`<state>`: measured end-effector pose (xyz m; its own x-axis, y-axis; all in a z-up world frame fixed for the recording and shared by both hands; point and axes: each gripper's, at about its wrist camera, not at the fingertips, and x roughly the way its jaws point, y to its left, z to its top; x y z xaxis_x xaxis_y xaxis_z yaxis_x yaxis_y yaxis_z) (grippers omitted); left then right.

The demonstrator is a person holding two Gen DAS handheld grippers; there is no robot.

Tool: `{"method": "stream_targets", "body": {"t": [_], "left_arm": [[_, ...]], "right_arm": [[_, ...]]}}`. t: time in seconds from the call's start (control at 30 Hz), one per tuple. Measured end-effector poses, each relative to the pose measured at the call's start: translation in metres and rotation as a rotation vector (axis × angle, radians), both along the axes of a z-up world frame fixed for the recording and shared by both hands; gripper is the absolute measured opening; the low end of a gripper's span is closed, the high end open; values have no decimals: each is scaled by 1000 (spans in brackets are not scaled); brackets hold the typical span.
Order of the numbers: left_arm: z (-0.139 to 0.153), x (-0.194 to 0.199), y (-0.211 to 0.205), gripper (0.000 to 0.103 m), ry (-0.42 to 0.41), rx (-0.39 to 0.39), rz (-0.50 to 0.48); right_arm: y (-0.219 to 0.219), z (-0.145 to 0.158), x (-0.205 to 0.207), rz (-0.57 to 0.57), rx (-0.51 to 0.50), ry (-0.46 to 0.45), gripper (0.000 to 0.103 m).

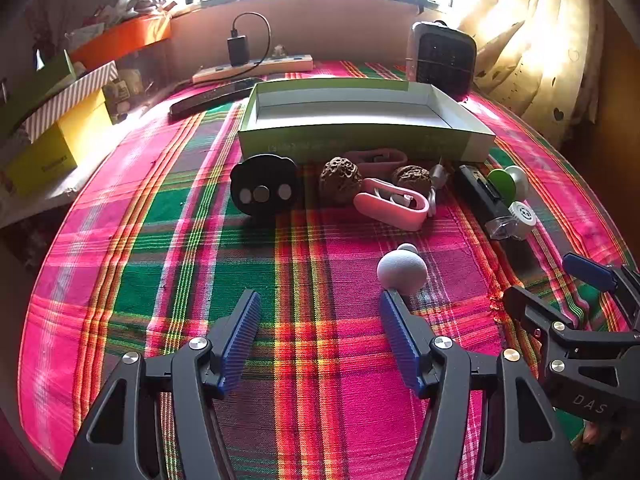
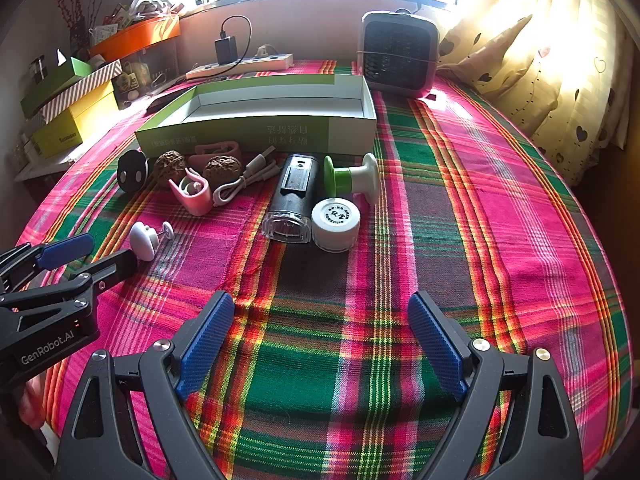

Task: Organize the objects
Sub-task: 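Move left tool to the white egg-shaped knob while right tool approaches the white round container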

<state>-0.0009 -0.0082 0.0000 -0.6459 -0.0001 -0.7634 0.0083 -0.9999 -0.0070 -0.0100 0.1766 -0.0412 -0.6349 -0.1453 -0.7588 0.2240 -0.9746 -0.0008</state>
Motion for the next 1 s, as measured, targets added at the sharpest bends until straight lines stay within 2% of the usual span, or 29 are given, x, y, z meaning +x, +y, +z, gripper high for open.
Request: {"method": "stream_targets", "body": {"t": [0.6, 0.73, 0.87, 1.0], "left_arm": [[-1, 1, 2, 61, 0, 0, -7], [0, 2, 4, 61, -6, 5, -33], [1, 4, 11, 61, -4, 20, -98], [2, 1, 16, 61, -2, 42, -130]], "right_arm": [[1, 0, 0, 6, -4, -3, 89], [6, 0, -3, 15, -21, -8, 89], [12, 1, -9, 5, -26, -11, 89], [15, 1, -19, -7, 6, -20, 89]]}}
